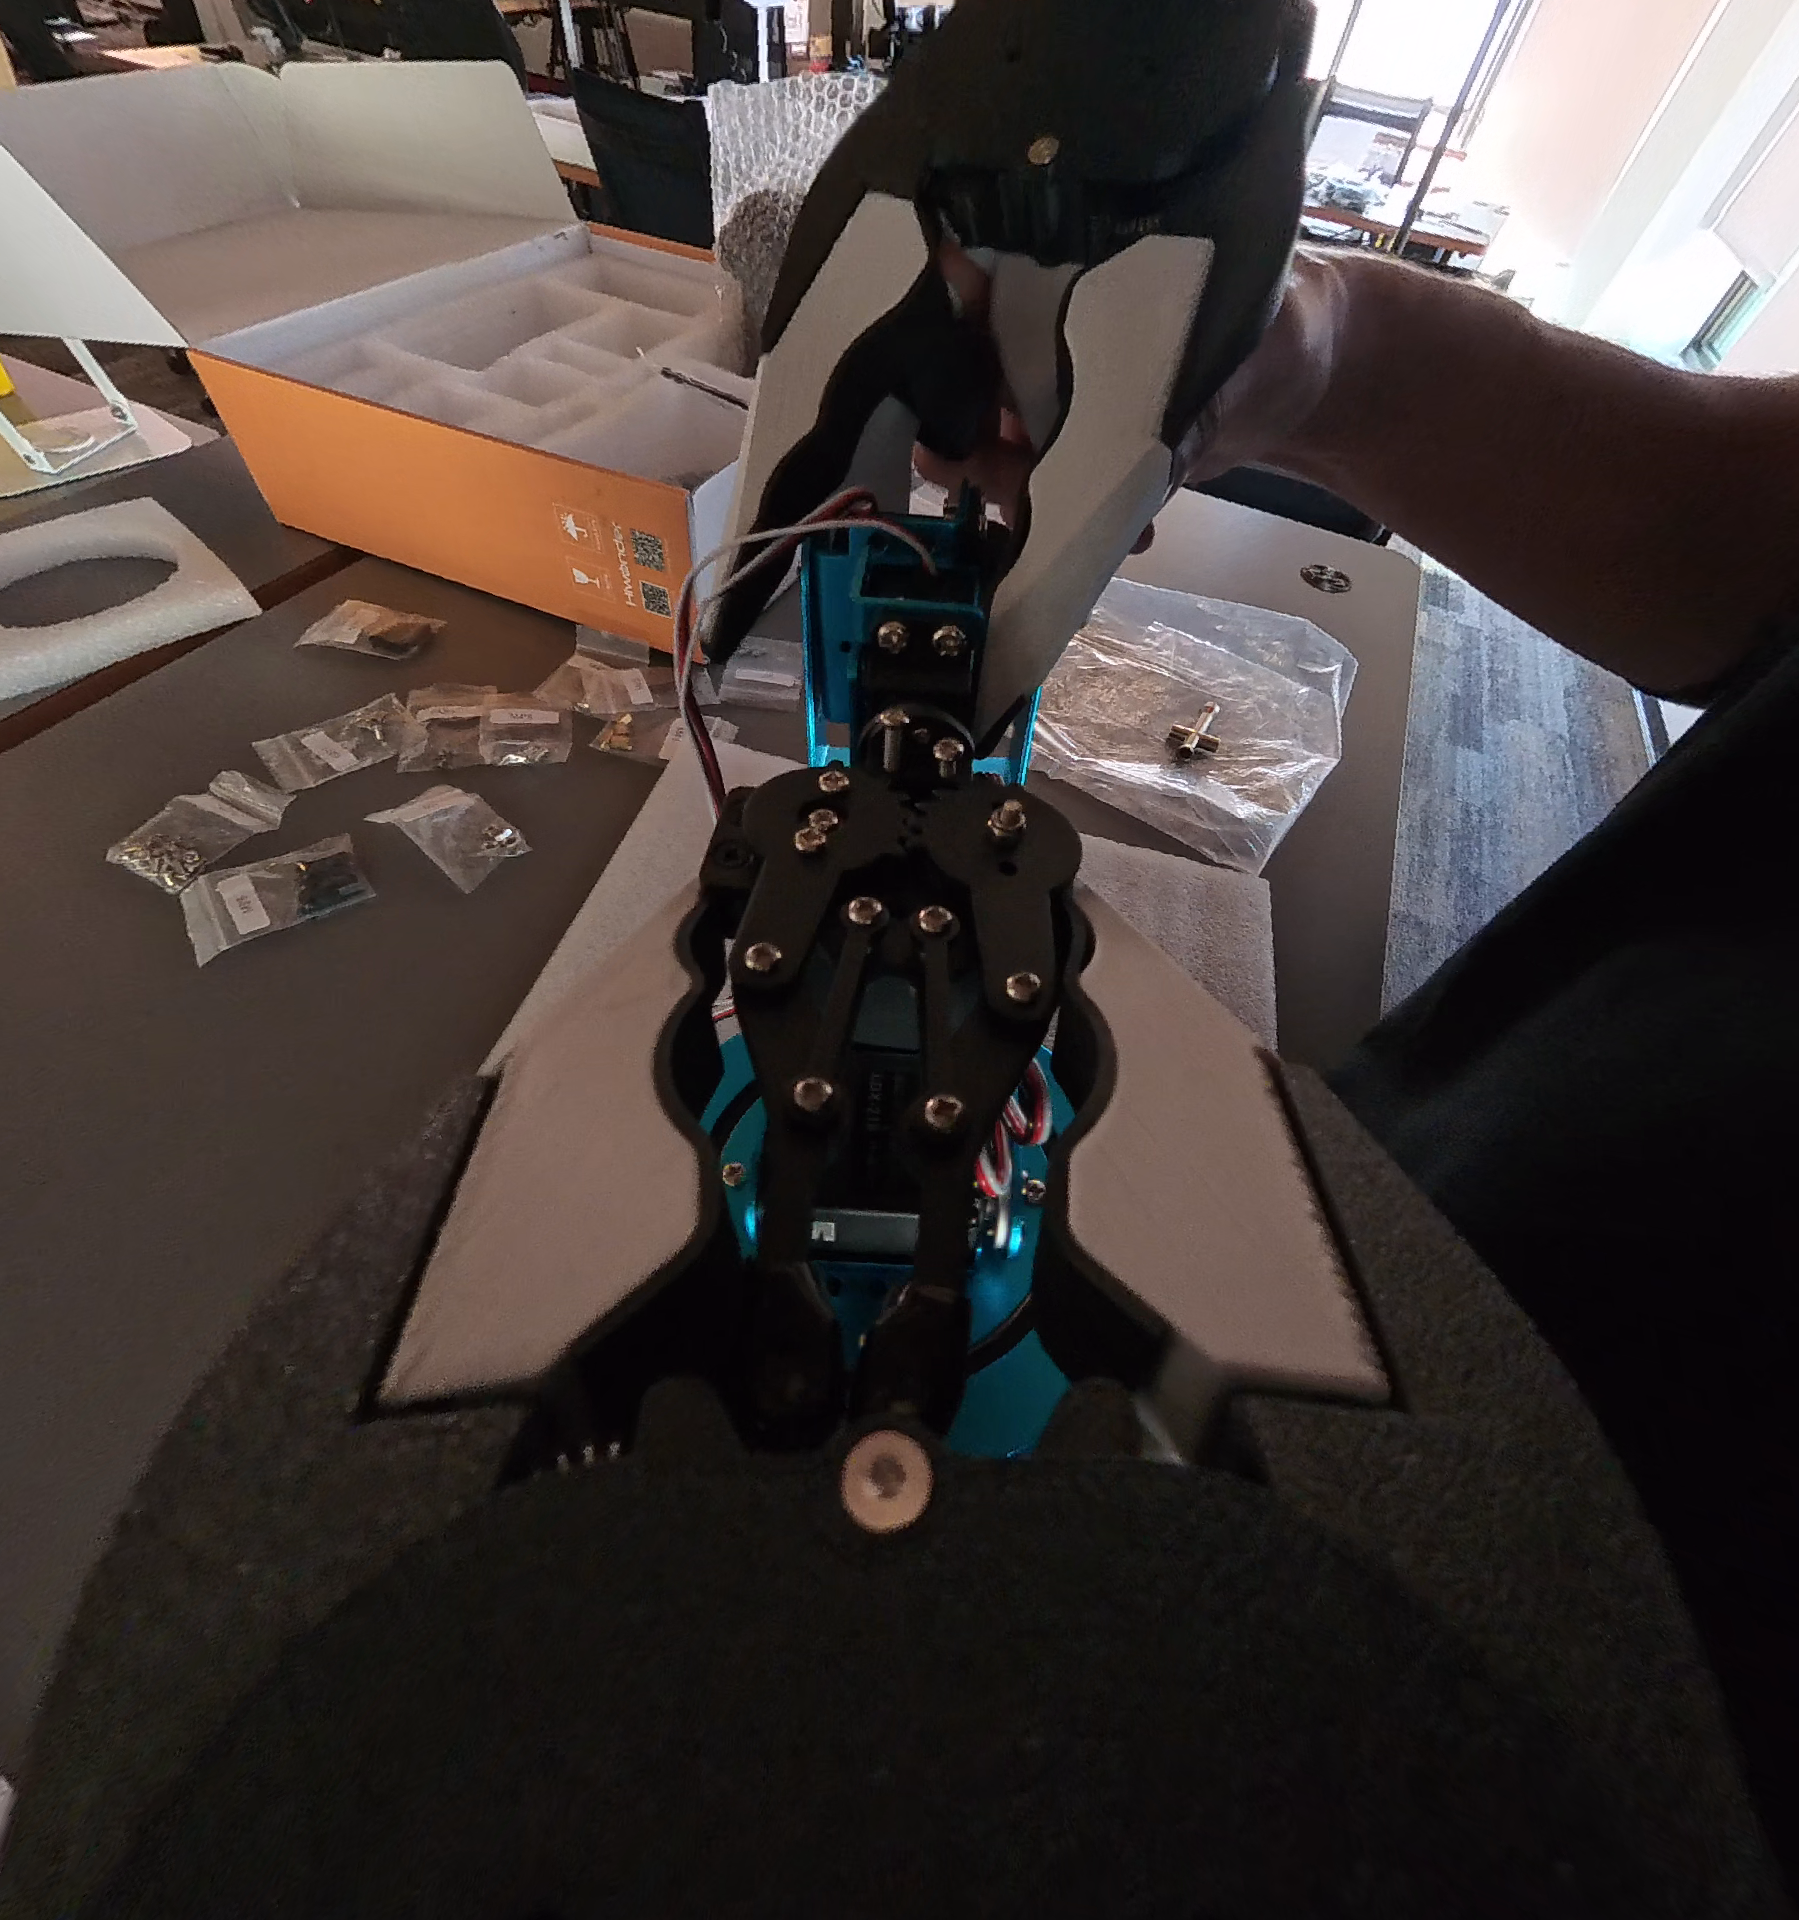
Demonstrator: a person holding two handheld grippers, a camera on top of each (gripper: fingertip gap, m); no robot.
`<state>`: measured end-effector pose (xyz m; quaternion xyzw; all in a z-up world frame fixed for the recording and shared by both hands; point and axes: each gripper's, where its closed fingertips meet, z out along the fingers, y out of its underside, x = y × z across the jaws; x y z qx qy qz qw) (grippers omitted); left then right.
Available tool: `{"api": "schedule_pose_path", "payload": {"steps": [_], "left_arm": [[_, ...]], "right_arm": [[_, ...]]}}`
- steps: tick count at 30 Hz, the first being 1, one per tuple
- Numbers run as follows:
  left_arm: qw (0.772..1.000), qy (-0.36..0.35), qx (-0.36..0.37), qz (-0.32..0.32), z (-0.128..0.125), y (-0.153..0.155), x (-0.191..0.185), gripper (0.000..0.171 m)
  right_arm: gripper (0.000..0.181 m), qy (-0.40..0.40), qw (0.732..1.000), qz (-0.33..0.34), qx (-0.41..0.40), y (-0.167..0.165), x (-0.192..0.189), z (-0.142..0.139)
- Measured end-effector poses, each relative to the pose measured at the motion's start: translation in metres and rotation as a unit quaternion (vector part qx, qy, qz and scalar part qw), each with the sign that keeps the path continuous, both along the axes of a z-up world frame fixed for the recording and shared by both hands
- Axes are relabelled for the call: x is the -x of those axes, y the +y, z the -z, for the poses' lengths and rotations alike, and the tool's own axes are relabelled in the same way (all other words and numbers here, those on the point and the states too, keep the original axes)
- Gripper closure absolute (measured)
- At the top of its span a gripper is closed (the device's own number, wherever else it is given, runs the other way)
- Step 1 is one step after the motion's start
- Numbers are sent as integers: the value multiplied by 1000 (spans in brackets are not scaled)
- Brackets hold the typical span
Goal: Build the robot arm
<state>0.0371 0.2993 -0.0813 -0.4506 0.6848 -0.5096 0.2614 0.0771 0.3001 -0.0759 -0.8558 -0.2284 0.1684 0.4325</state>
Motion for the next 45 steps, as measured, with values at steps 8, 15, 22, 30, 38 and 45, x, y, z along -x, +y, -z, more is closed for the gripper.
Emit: {"api": "schedule_pose_path", "payload": {"steps": [8, 15, 22, 30, 38, 45], "left_arm": [[1000, -10, -1, 6, -1, -3, 2, 109], [999, -16, -11, 29, -1, -2, 3, 111], [999, -27, -9, 30, -1, -5, 2, 111], [999, -14, 4, 31, 0, -1, 3, 109], [1000, 1, 14, 28, 0, -1, -2, 110], [1000, 15, 9, 25, 0, -1, -5, 110]], "right_arm": [[122, 1, 1000, -10, -11, -1, 2, -1], [122, 4, 1000, -10, -15, -2, 3, -2], [122, 7, 1000, -10, -22, -4, 4, -2], [110, -33, 998, 3, -46, -10, 3, -15], [143, -294, 939, -47, -174, -22, 41, -34], [159, -397, 888, -38, -230, -7, 46, -18]]}}
